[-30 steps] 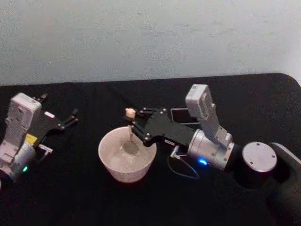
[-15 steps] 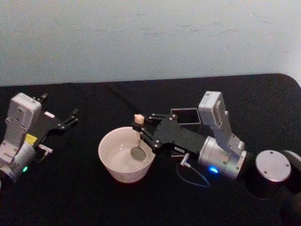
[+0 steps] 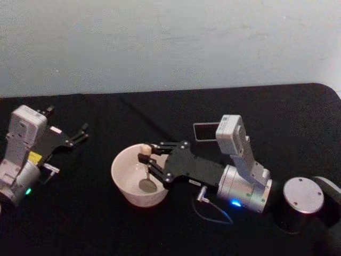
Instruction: Pick up the stirring spoon with one hand, stir inside the cup, then place it back in its original position.
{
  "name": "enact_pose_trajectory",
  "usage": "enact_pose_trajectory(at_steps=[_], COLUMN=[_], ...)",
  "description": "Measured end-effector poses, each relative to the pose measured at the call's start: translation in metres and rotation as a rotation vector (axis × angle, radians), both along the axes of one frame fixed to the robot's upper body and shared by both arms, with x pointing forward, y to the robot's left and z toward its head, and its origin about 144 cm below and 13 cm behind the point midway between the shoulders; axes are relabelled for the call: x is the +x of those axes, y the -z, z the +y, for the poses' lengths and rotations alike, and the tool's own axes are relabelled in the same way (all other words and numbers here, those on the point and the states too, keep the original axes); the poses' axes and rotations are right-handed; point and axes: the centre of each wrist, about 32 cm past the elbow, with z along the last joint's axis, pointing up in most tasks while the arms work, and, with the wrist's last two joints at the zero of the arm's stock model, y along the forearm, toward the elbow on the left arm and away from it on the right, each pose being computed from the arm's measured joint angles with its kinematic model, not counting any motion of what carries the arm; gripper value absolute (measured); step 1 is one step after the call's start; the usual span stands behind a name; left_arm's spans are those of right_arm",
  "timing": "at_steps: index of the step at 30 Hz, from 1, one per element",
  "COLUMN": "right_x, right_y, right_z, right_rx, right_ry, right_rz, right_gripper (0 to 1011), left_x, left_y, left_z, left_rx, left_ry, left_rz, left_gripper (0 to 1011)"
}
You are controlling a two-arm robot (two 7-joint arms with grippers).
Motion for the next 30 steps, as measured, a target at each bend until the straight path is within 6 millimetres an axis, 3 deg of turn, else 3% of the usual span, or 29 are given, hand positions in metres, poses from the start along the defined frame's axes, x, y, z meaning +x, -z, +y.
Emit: enact_pose_trajectory(at_steps=[17, 30], right_x=[0.016, 0.028], right_y=[-0.005, -0.005], right_z=[0.023, 0.015], right_rx=[0.025, 0.022], right_ry=[-0.013, 0.053], right_rz=[-0.014, -0.014], right_gripper=[209, 209], left_x=[0.000, 0.000], left_y=[0.000, 0.000], left_z=[0.000, 0.000], left_rx=[0.000, 0.000], left_ry=[0.000, 0.000], left_rz=[0.000, 0.000], left_gripper=[1001, 1001])
